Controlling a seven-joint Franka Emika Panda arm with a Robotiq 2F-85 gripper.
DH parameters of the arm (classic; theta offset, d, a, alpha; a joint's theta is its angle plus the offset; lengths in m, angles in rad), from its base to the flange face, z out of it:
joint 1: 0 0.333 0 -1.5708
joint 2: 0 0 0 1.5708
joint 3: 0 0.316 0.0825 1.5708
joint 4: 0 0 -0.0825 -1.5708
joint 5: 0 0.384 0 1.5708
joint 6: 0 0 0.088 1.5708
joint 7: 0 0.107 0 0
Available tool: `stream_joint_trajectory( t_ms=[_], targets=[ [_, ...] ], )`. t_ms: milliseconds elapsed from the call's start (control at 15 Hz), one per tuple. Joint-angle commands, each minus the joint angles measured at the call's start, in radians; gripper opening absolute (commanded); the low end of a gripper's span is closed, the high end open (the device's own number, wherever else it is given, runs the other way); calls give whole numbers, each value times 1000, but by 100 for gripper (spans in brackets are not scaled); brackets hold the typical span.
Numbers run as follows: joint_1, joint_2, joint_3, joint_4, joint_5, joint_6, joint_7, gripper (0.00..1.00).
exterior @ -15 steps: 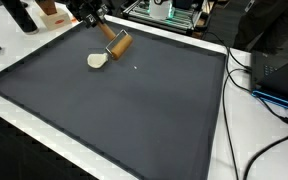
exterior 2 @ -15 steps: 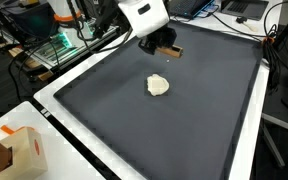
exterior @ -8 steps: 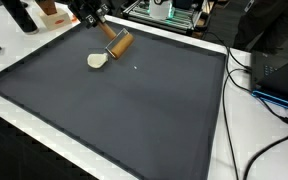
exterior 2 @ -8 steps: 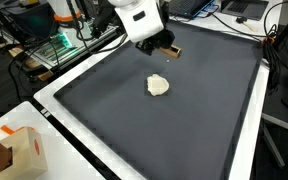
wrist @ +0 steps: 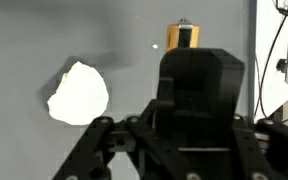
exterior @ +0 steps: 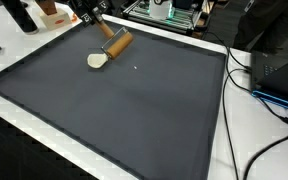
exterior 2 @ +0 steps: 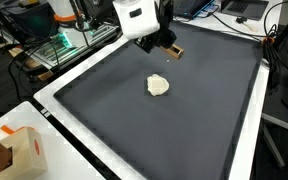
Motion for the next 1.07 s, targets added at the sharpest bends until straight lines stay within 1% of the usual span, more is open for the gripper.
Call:
stream_joint_trajectory(
  t_ms=[0, 267, 400, 800, 1000],
  targets=[
    [4, -20, -1, 15, -36, -16, 121, 24],
    [22, -27, -5, 40, -125, -24, 290, 24],
    [35, -29, -8, 56, -199, -25, 396, 24],
    [73, -24, -14, 112, -392, -46, 653, 24],
    [92, -22, -14, 132, -475, -42, 738, 24]
  ],
)
